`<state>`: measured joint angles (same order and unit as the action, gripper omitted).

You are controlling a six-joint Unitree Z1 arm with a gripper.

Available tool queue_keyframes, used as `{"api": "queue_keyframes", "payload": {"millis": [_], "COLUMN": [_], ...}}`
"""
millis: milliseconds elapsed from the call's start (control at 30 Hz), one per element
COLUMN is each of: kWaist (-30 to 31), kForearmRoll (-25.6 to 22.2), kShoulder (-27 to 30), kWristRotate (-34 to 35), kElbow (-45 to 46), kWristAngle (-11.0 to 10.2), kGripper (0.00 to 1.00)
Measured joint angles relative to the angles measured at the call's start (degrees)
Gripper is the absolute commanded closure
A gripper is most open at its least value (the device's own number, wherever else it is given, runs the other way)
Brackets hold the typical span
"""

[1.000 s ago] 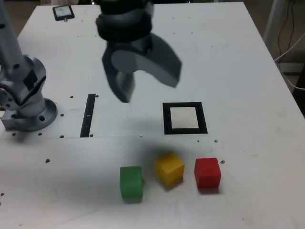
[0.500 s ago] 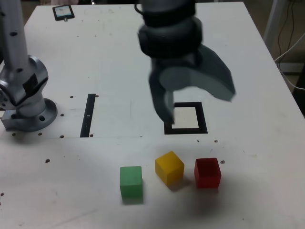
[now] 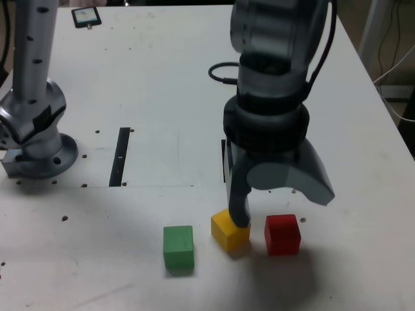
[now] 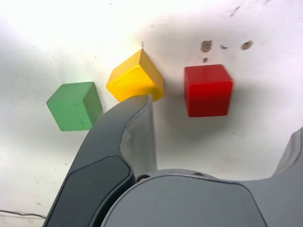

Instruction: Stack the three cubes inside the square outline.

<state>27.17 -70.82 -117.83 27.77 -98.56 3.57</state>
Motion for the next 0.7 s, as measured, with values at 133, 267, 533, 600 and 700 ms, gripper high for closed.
{"api": "queue_keyframes", "payload": {"millis": [133, 267, 533, 600, 700], "kWaist": [0.5, 0.5, 0.7, 0.7, 0.7], "kForearmRoll": [0.0, 0.2, 2.4, 3.1, 4.2], "kShoulder": [-0.9, -2.4, -5.0, -5.4, -5.6], "kWristRotate": [0.8, 1.0, 1.0, 1.0, 1.0], "kElbow": [-0.6, -1.2, -1.7, -1.6, -1.4], "kWristAngle": [0.3, 0.9, 1.2, 1.2, 1.1], "kGripper": [0.02, 0.03, 0.05, 0.06, 0.09]}}
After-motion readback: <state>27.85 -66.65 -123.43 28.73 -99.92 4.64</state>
